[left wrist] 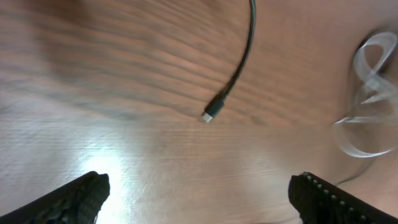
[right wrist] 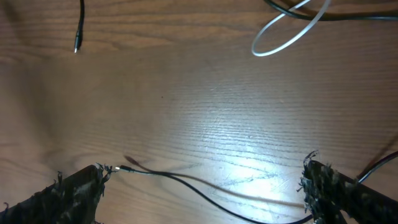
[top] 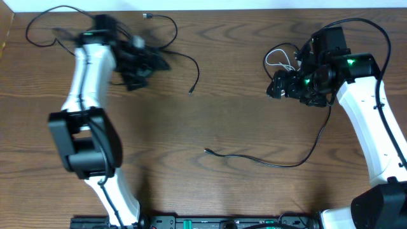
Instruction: Untangle cables
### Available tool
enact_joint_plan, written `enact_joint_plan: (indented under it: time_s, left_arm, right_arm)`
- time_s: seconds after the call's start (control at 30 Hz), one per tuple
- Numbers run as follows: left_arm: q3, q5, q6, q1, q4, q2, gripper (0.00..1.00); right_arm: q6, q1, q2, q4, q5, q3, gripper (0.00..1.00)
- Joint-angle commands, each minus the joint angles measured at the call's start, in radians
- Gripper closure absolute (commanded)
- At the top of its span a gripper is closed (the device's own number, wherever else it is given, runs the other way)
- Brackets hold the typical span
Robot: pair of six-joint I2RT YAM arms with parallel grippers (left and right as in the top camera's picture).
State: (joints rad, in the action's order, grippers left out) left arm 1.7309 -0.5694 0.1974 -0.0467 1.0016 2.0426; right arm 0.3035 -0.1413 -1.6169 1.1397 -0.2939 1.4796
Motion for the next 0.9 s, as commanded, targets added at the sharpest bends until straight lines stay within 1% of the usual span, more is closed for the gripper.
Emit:
enact_joint_plan:
  time_s: [0.0, 0.1, 0.27, 0.37, 0.43, 0.57, 0.8, 0.87]
  left_arm:
    - [-0.034, 0.23, -0.062, 0.132, -0.027, 0.014, 0.04]
    - [-0.04, 0.403, -0.062, 0.232, -0.074, 0.019, 0.1]
    - [-0.04, 0.548, -0.056, 0.324, -0.185, 0.039, 0.26]
    - [-0.04, 0.555, 0.001, 0.335, -0.234, 0.061, 0.35]
    - [-0.04, 0.551, 0.029, 0.334, -0.254, 0.077, 0.36]
    - [-0.04, 0.542, 0.032, 0.335, -0.295, 0.113, 0.36]
    - [-0.04, 0.528, 0.032, 0.341, -0.356, 0.172, 0.45]
    - [-0.04, 0.514, 0.025, 0.348, -0.359, 0.187, 0.45]
  right_arm:
    - [-0.012, 0.01, -0.006, -0.002, 0.019, -0.003, 0.01]
    - [-0.012, 0.009, -0.006, 0.003, 0.019, -0.003, 0.01]
    - [-0.012, 0.01, -0.006, 0.029, 0.019, -0.003, 0.01]
    - [-0.012, 0.019, -0.006, 0.046, 0.019, -0.003, 0.01]
    - [-0.013, 0.033, -0.006, 0.057, 0.019, -0.003, 0.01]
    - [-0.013, 0.077, -0.006, 0.066, 0.019, -0.003, 0.01]
    - [-0.014, 0.116, -0.006, 0.094, 0.014, -0.003, 0.01]
    - [-0.03, 0.116, -0.006, 0.096, 0.014, -0.003, 0.01]
